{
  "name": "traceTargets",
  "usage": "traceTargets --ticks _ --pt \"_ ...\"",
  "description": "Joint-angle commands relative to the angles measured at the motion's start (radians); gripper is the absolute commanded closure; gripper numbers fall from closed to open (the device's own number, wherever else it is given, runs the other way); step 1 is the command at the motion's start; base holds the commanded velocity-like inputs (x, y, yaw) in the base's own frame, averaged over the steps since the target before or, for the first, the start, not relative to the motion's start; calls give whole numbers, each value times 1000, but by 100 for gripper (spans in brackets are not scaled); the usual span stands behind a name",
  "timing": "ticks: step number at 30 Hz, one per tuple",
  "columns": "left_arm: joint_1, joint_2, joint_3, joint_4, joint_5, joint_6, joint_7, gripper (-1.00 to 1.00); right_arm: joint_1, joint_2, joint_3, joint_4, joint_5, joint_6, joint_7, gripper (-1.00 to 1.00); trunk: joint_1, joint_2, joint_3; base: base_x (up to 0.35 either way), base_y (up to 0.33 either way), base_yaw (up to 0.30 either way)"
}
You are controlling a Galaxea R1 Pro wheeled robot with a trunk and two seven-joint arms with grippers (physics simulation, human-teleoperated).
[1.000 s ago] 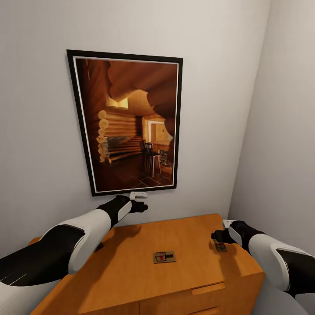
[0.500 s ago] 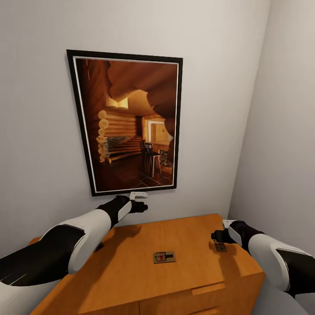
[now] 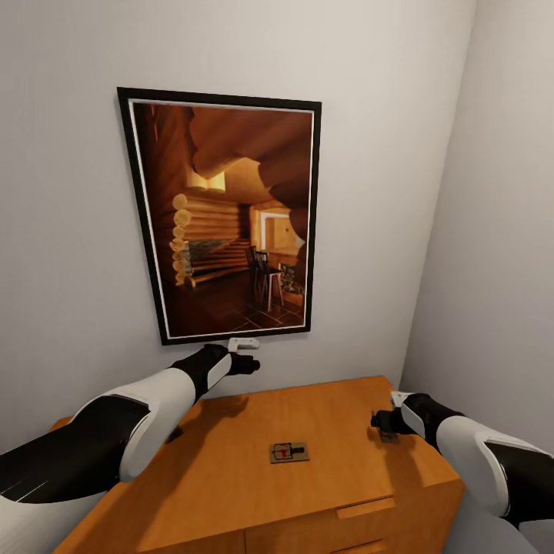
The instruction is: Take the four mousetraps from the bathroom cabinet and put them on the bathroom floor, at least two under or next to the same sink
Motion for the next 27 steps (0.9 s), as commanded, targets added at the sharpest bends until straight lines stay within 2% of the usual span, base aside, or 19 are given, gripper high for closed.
traceTargets --ticks 1,27 --pt "0 0 -9 -1 9 4 -1 -100 0 0 -8 2 11 -1 4 -100 0 -1 0 0 0 0" --pt "0 0 -9 -1 7 6 1 -100 5 -2 -8 5 11 -11 4 -100 0 -1 0 0 0 0"
